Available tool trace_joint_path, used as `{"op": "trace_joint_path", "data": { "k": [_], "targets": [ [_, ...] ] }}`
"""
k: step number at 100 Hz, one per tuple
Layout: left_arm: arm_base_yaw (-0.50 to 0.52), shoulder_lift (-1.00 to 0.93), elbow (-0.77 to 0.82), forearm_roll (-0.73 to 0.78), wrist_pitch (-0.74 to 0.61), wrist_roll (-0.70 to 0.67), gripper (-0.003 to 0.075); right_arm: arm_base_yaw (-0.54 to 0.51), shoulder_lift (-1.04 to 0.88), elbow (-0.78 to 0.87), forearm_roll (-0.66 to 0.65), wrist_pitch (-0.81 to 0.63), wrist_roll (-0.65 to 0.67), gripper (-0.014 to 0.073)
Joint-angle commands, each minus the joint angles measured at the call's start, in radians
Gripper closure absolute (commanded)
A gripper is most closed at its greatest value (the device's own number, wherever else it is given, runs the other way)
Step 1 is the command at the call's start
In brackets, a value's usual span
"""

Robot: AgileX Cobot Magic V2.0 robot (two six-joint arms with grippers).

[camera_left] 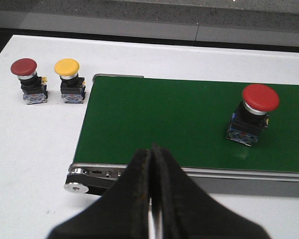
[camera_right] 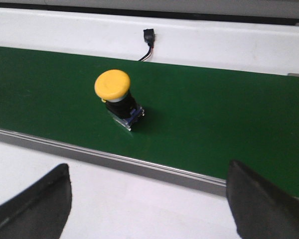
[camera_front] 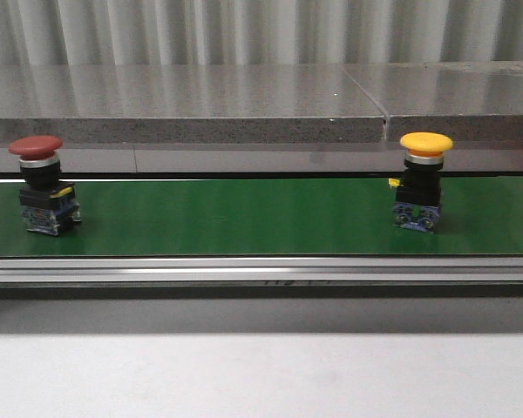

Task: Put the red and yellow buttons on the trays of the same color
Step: 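Lower the right gripper onto the yellow button at the belt's end and grasp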

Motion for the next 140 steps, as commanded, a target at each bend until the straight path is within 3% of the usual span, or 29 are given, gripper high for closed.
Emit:
{"op": "trace_joint_path", "data": {
  "k": [1,43,70,98,107,127,134,140],
  "targets": [
    [-0.008,0.001,-0.027,-0.016,-0.068,0.002,0.074,0.03,0.075,-0.058,0.041,-0.038,-0.035,-0.0033],
    [-0.008,0.001,-0.027,-0.018,-0.068,0.002,0.074,0.119,0.418,-0.142,0.039,-0.119,-0.057,-0.0033],
    [-0.008,0.001,-0.027,-0.018,-0.068,0.002,0.074,0.14,0.536,-0.184,0.038,-0.232,-0.057,-0.0033],
    [-0.008,0.001,-0.027,-0.018,-0.068,0.002,0.074,0.14,0.657,-0.247,0.038,-0.242,-0.057,-0.002],
    [-0.008,0.001,-0.027,-0.018,-0.068,0.002,0.074,0.14,0.682,-0.264,0.038,-0.256,-0.057,0.006],
    [-0.008,0.001,-0.027,-0.018,-0.068,0.002,0.074,0.14,0.692,-0.268,0.038,-0.223,-0.057,0.0491],
    [-0.008,0.001,-0.027,-0.018,-0.068,0.002,0.074,0.14,0.692,-0.269,0.038,-0.207,-0.057,0.0557],
    [-0.008,0.001,-0.027,-0.018,-0.068,0.002,0.074,0.139,0.687,-0.269,0.038,-0.201,-0.056,0.0561]
  ]
}}
